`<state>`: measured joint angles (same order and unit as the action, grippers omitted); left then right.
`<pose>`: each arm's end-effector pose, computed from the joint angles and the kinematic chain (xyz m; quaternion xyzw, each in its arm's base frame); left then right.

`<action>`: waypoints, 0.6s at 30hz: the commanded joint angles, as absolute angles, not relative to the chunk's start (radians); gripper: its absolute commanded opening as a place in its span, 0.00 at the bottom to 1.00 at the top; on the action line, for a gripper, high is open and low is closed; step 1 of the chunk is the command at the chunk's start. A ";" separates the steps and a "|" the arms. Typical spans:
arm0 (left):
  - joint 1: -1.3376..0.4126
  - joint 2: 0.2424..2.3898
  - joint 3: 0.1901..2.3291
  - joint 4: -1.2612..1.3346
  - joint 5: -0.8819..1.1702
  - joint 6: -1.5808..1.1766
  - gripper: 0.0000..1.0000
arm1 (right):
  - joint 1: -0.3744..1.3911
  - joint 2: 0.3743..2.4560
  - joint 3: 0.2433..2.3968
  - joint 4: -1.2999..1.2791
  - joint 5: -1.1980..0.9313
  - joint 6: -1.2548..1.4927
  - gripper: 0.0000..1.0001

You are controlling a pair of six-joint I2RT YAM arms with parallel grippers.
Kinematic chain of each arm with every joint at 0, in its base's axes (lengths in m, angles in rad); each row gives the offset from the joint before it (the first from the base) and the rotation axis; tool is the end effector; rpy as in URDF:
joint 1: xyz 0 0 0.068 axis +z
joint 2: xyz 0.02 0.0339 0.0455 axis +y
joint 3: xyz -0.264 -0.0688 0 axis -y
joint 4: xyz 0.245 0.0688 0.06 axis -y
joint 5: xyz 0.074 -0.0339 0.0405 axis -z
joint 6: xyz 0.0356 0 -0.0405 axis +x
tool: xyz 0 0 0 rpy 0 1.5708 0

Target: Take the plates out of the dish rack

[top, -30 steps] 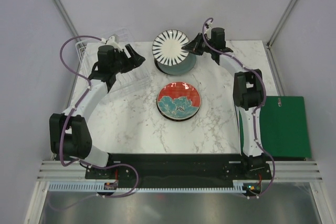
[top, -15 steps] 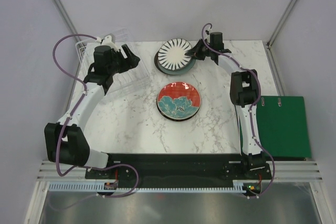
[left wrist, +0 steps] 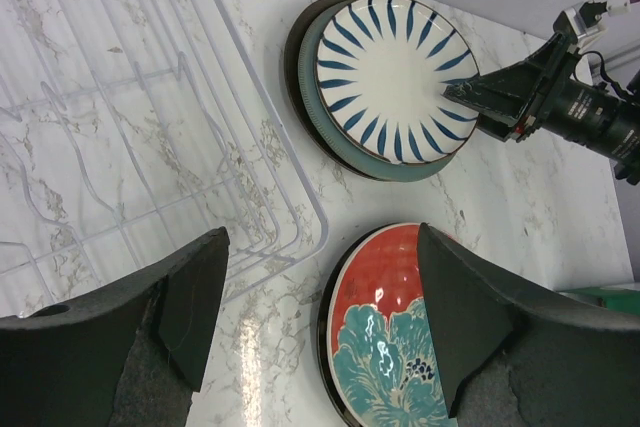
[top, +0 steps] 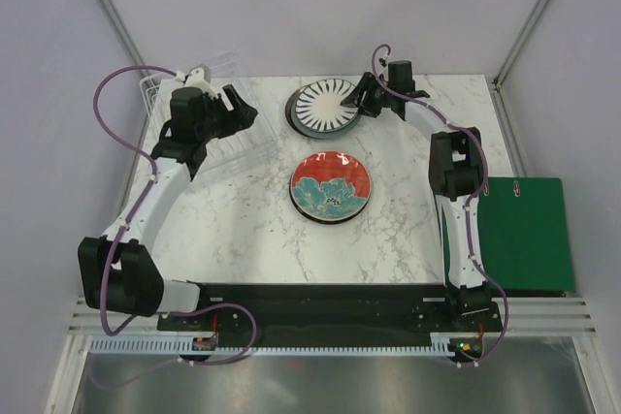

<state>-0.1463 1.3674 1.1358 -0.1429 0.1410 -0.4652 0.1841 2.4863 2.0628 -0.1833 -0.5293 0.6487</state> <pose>0.3164 -0.0517 0.3343 -0.0917 0.8202 -0.2246 0.5181 0.5506 0.1208 0.1687 0.0789 0.8602 0.3929 0.3154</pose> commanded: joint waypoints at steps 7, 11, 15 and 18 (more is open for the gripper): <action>-0.149 1.293 1.112 -0.172 0.158 -0.442 0.82 | 0.189 2.339 2.065 -0.357 -0.433 0.483 0.71; -0.149 1.279 1.109 -0.181 0.160 -0.439 0.82 | 0.192 2.327 2.112 -0.462 -0.358 0.401 0.80; -0.149 1.266 1.103 -0.187 0.147 -0.430 0.83 | 0.193 2.303 2.100 -0.477 -0.327 0.367 0.98; -0.149 1.247 1.098 -0.198 0.149 -0.411 0.85 | 0.195 2.243 2.043 -0.479 -0.269 0.333 0.98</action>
<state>-0.1463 1.2903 1.1057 -0.1928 0.1410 -0.4644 0.1925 2.3611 2.0678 -0.4450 -0.3626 0.4164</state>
